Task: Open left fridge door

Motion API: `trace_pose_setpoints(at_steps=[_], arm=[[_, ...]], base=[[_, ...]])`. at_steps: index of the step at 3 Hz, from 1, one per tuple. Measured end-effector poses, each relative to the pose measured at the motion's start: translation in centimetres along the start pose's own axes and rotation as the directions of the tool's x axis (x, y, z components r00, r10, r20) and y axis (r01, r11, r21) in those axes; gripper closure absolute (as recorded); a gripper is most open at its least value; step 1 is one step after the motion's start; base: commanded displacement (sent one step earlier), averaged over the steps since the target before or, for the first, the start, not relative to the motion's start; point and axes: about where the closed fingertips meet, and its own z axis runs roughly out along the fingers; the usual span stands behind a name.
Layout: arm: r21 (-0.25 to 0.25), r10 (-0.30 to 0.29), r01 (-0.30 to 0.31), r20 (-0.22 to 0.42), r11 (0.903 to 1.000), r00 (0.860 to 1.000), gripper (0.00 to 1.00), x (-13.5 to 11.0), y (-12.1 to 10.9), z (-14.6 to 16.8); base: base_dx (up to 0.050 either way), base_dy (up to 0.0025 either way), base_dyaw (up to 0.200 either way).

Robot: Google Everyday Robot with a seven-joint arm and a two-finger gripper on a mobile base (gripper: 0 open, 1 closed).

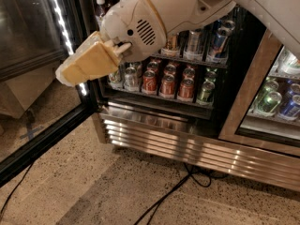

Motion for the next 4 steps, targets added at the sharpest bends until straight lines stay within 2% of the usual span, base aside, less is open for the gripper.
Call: trace_pose_setpoints(at_steps=[1, 2, 3, 4], arm=[[0.0, 0.0, 0.0, 0.0, 1.0, 1.0, 1.0, 0.0, 0.0, 0.0], [0.0, 0.0, 0.0, 0.0, 1.0, 1.0, 0.91, 0.0, 0.0, 0.0], [0.0, 0.0, 0.0, 0.0, 1.0, 1.0, 0.72, 0.0, 0.0, 0.0], [0.0, 0.0, 0.0, 0.0, 1.0, 1.0, 0.49, -0.01, 0.0, 0.0]], base=[[0.0, 0.0, 0.0], [0.0, 0.0, 0.0], [0.0, 0.0, 0.0], [0.0, 0.0, 0.0]])
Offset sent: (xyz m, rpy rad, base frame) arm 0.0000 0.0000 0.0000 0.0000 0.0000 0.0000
